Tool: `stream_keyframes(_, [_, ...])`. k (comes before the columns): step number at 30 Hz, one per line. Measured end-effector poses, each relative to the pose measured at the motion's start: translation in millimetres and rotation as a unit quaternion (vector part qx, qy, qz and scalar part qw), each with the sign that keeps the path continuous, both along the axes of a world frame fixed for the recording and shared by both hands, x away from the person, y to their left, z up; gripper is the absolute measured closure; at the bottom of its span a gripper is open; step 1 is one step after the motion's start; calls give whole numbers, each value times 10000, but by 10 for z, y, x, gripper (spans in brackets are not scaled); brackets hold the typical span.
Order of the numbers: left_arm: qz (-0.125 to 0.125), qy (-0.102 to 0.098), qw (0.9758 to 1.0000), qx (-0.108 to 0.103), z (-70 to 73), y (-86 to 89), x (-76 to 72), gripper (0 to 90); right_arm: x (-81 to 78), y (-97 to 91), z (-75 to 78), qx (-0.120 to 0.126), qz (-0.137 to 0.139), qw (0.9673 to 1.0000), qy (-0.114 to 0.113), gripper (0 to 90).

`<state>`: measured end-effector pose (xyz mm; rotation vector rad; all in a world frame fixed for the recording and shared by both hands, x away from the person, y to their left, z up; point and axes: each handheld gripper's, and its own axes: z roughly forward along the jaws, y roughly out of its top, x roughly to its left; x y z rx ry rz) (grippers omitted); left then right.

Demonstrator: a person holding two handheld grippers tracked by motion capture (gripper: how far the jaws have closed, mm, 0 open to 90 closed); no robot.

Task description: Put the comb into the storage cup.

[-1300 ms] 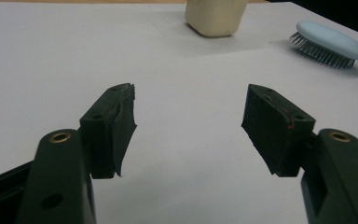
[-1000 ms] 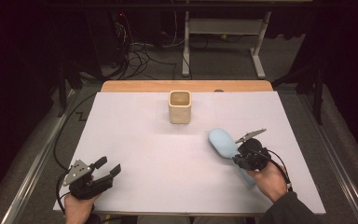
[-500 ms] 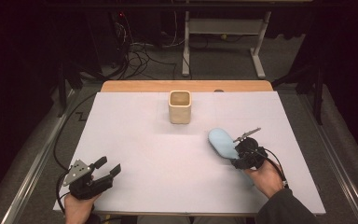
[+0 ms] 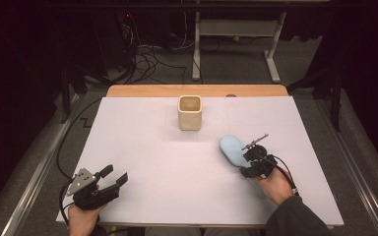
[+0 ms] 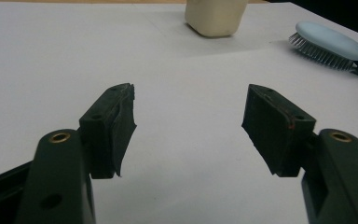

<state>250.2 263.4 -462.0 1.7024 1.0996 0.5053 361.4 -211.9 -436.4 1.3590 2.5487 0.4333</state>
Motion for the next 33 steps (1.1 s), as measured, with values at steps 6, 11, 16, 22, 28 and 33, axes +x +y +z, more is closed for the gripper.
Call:
stream_keyframes(6, [0, 0, 10000, 4, 1, -3, 0, 345, 19, -14, 2, 95, -16, 9999, 92, 683])
stream_keyframes(11, [-3, -1, 10000, 13, 2, -4, -3, 346, 27, -26, 1, 146, -8, 9998, 115, 697])
stream_keyframes(16, [5, 0, 10000, 6, 1, -4, 0, 346, 14, -24, 3, 102, 52, 9999, 57, 703])
stream_keyframes(22, [6, -2, 10000, 6, 3, -7, 0, 346, -2, -28, 5, 99, 132, 9999, -25, 707])
stream_keyframes(28, [3, 11, 10000, 1, 4, -11, 3, 345, -34, -36, 49, 217, 164, 9995, -139, 708])
stream_keyframes(33, [-3, 20, 10000, 5, 5, -19, 5, 346, -73, -71, 86, 298, 176, 9992, -206, 708])
